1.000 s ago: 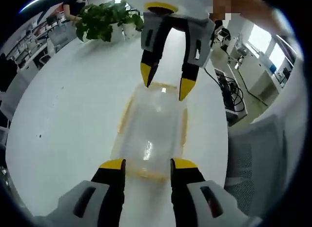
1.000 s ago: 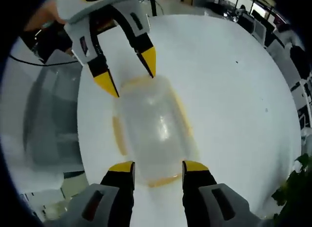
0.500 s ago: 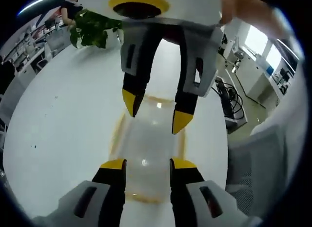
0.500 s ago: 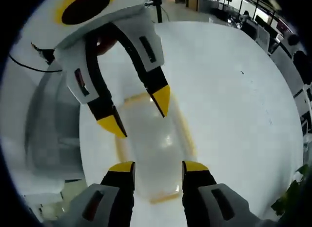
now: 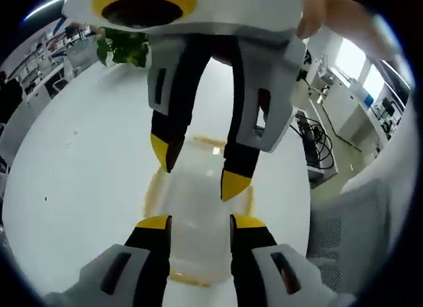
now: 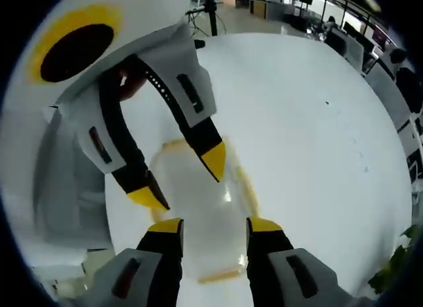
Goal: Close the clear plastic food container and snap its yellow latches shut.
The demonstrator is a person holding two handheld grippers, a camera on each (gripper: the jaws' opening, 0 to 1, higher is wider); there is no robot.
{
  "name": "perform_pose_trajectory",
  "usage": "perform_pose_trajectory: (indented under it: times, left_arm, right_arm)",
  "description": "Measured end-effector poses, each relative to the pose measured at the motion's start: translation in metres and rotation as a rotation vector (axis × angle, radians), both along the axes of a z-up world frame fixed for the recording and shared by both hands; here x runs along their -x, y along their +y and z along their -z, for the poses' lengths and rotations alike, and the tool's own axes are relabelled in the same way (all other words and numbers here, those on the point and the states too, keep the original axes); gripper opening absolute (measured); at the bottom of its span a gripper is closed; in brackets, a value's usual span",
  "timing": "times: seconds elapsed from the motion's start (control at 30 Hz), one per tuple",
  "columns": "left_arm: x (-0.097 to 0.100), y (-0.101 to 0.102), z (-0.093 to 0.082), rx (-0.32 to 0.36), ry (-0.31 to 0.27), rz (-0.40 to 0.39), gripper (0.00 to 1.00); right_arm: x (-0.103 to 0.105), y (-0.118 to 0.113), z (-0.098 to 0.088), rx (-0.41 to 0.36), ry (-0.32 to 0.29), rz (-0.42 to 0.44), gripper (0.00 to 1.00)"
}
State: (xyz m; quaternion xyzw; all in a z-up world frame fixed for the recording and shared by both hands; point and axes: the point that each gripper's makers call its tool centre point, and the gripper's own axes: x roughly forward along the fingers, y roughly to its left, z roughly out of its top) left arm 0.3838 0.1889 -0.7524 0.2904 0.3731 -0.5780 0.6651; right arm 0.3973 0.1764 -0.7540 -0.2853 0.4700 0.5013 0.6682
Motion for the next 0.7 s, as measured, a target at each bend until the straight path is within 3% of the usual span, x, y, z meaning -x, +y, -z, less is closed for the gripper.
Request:
perform_pose_trajectory:
  times: [0.7]
  left_arm:
    - [0.027,-0.003,0.004,0.002,-0.021,0.020,0.36]
  right_arm:
    - [-0.020,0.004,0.001,-0.023,-0.008,-0.004,0.38]
